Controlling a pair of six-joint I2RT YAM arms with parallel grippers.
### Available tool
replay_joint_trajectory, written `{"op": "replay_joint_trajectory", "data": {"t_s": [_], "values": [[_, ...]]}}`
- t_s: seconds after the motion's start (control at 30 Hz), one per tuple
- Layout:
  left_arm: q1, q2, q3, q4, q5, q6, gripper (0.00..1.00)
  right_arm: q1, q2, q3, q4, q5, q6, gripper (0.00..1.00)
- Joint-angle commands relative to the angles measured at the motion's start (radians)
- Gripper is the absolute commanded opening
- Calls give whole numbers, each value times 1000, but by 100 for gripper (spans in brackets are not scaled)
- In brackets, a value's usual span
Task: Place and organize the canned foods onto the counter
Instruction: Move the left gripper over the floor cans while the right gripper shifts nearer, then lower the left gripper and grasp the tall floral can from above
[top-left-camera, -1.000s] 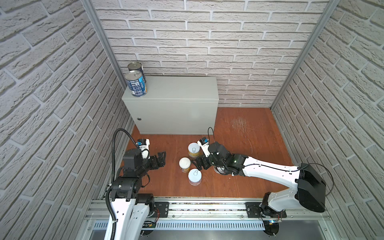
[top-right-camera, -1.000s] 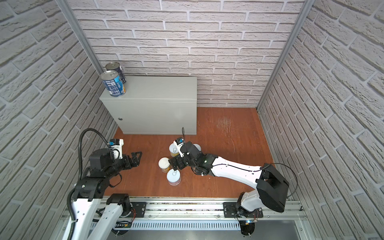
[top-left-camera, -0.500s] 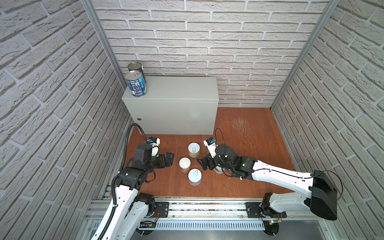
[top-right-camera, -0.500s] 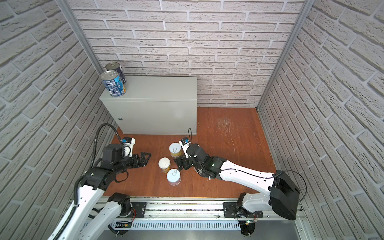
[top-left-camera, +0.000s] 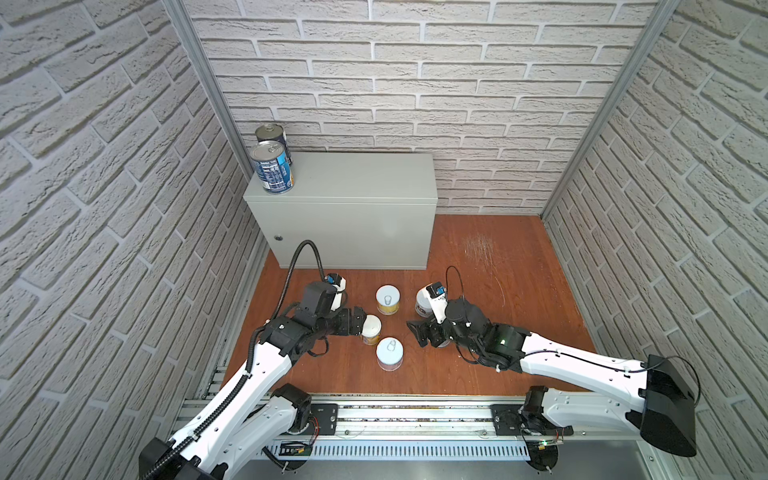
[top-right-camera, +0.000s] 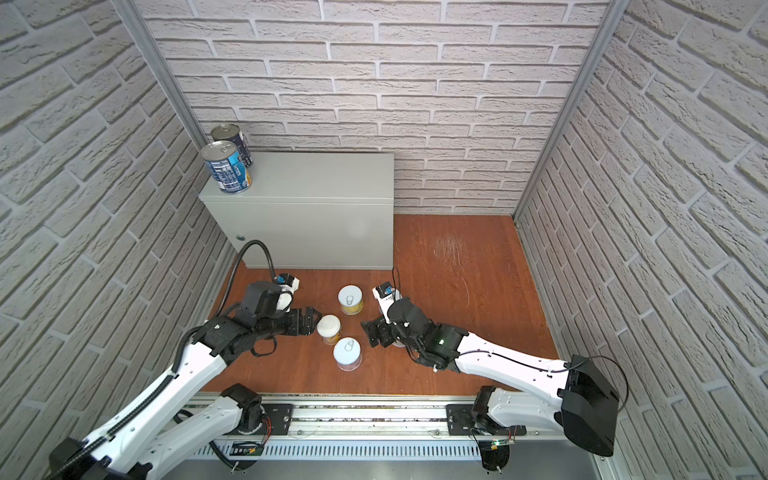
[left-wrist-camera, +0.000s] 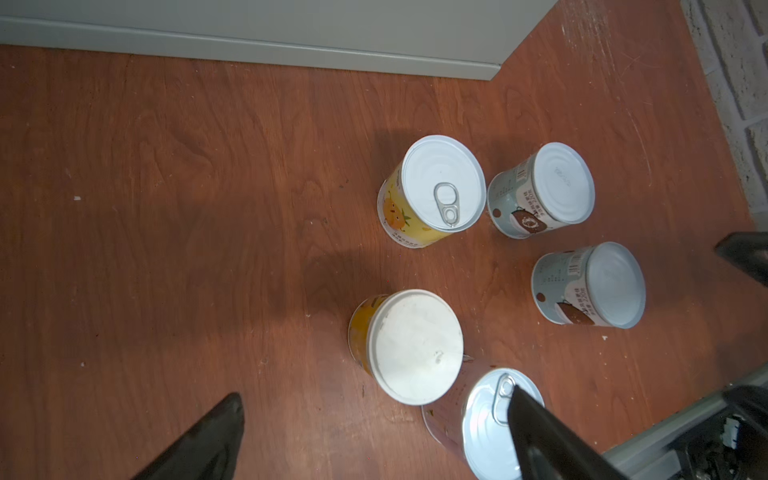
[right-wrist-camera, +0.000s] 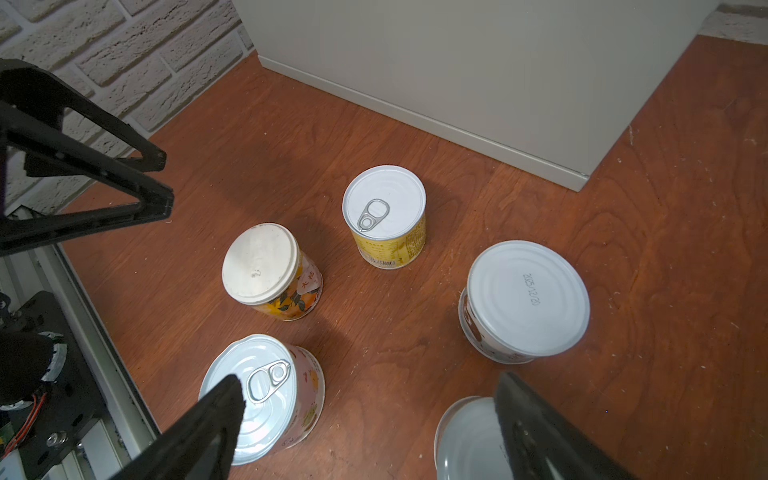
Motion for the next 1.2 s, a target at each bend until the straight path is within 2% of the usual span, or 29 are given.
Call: {"op": "replay_joint_trajectory", "data": {"t_s": [0.0, 0.27, 0.67, 1.17], "values": [[-25, 31, 16, 80, -25, -18, 98, 6, -44, -15, 37, 47, 3, 95], [-60, 105, 18, 145, -25, -30, 98, 6, -67, -37, 40, 58, 11, 95], [-78, 183, 23, 154, 1, -32, 98, 7, -64, -36, 45, 36, 15, 95], [-130, 254, -3, 183, -4, -67, 98, 7, -6, 13, 38, 23, 3, 95]]}}
